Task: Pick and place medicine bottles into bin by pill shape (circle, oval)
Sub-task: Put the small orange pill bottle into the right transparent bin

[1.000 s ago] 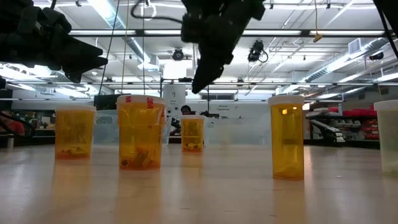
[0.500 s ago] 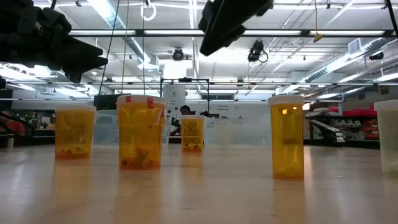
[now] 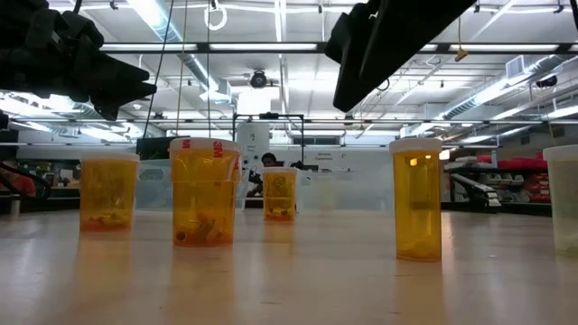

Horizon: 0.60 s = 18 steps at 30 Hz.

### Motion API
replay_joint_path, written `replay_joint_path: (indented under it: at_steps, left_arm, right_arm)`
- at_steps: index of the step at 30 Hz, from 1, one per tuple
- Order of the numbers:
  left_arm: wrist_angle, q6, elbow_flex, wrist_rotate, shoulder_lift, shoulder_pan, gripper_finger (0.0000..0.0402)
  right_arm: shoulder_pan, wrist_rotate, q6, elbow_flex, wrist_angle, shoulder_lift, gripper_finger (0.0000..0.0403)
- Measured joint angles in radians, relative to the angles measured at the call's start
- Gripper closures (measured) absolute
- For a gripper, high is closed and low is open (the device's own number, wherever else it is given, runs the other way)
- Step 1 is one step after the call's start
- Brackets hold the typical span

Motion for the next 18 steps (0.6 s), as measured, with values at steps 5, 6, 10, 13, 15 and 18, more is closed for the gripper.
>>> replay_joint_path:
  at_steps: [5,6,10,13,15,18]
  left_arm:
    - [0.000,0.000,0.000,0.000,0.000,0.000,0.0230]
    - [0.000,0.000,0.000,0.000,0.000,0.000,0.0230]
    - [0.000,0.000,0.000,0.000,0.000,0.000,0.0230]
    - [0.000,0.000,0.000,0.000,0.000,0.000,0.0230]
    - [0.000,0.000,0.000,0.000,0.000,0.000,0.0230]
    - [0.000,0.000,0.000,0.000,0.000,0.000,0.0230]
  right_arm:
    - [0.021,0.000,-0.003,-0.024,0.046,0.000,0.0160]
    - [0.025,0.000,-0.005,-0.028,0.044,0.000,0.0152]
    - [0.036,0.020,-0.009,-0.050,0.045,0.000,0.0135]
    - [0.036,0.027,-0.010,-0.083,0.042,0.000,0.0136]
    - [0.036,0.034,-0.001,-0.105,0.040,0.000,0.0138]
    - [0.036,0.036,0.000,-0.130,0.046,0.000,0.0140]
